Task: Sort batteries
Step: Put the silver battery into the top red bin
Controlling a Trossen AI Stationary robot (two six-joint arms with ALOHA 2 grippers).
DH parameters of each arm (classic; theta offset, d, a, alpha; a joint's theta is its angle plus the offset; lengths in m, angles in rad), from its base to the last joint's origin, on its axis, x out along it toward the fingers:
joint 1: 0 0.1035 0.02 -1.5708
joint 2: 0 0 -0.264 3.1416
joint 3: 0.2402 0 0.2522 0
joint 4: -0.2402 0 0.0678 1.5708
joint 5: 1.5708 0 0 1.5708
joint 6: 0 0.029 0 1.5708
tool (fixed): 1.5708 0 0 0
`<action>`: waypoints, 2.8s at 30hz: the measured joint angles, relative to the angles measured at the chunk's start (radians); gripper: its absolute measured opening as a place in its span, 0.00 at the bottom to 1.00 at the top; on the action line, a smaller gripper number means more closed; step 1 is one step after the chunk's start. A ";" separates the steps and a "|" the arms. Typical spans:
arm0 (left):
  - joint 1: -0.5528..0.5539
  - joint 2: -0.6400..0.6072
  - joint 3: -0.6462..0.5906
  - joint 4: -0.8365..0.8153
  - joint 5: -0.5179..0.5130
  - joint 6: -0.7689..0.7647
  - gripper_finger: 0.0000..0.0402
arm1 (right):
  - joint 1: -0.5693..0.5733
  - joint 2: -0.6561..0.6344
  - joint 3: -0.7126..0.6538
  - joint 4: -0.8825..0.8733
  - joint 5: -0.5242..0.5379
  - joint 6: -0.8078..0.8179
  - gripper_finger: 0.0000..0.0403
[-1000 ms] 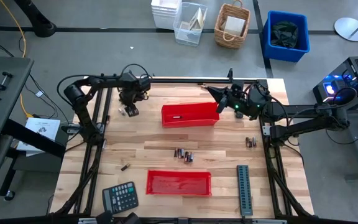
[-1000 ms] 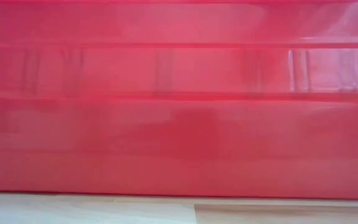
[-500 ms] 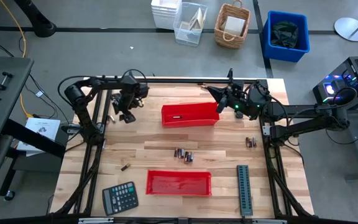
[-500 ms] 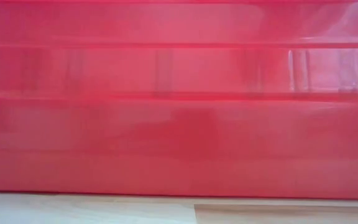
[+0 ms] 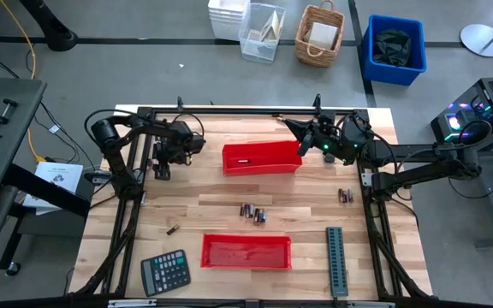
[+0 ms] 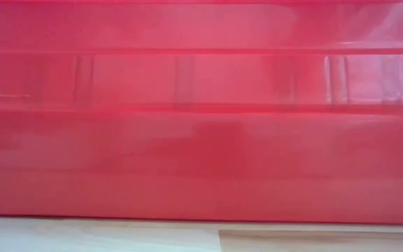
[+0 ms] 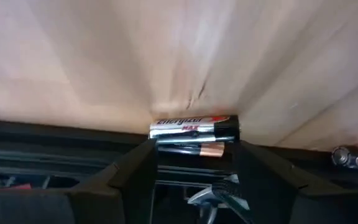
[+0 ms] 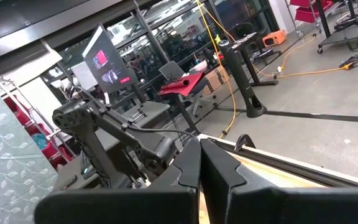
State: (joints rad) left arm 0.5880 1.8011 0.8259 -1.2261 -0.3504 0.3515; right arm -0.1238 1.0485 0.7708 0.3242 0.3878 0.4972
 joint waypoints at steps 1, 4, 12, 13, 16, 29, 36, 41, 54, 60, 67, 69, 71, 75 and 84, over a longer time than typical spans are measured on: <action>0.000 0.000 -0.007 0.015 -0.002 0.019 0.50 | 0.000 0.000 0.000 0.000 0.000 0.000 0.00; -0.001 -0.002 -0.027 0.049 -0.032 0.084 0.50 | 0.000 0.000 0.000 0.001 -0.002 0.002 0.00; -0.002 -0.002 -0.098 0.118 -0.064 0.222 0.50 | 0.000 0.000 0.000 0.001 -0.002 0.026 0.00; -0.003 -0.003 -0.099 0.123 -0.062 0.223 0.50 | 0.000 0.000 0.000 0.001 -0.002 0.026 0.00; -0.012 -0.003 -0.094 0.137 -0.072 0.218 0.50 | 0.002 0.000 0.000 0.001 -0.002 0.026 0.00; 0.040 0.001 0.048 0.047 0.038 -0.050 0.40 | 0.002 0.000 0.000 0.002 -0.003 0.025 0.00; 0.078 -0.029 0.199 -0.062 0.057 -0.150 0.40 | 0.002 0.000 0.000 0.002 -0.004 0.021 0.00; 0.162 -0.129 0.246 0.106 0.077 -0.294 0.40 | 0.002 0.000 0.000 0.003 -0.005 0.022 0.00; 0.240 -0.107 0.238 0.291 0.274 -0.373 0.40 | -0.001 0.000 0.000 0.010 -0.005 0.019 0.00; 0.217 -0.059 0.238 0.314 0.205 -0.376 0.40 | -0.001 0.000 0.000 0.010 0.003 0.020 0.00; 0.218 -0.054 0.238 0.316 0.157 -0.355 0.40 | -0.001 0.000 0.000 0.010 0.005 0.022 0.00; 0.218 -0.046 0.238 0.312 0.168 -0.351 0.40 | -0.001 0.000 0.000 0.010 0.005 0.022 0.00; 0.216 -0.040 0.238 0.309 0.181 -0.356 0.40 | -0.001 0.000 0.000 0.010 0.005 0.022 0.00; 0.216 -0.017 0.238 0.311 0.183 -0.358 0.40 | -0.001 0.000 0.000 0.010 0.005 0.022 0.00; 0.216 0.027 0.240 0.304 0.188 -0.363 0.40 | -0.001 0.000 0.000 0.014 0.005 0.021 0.00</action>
State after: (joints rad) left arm 0.8036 1.8278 1.0655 -0.9219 -0.1622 -0.0115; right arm -0.1246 1.0489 0.7708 0.3378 0.3931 0.5184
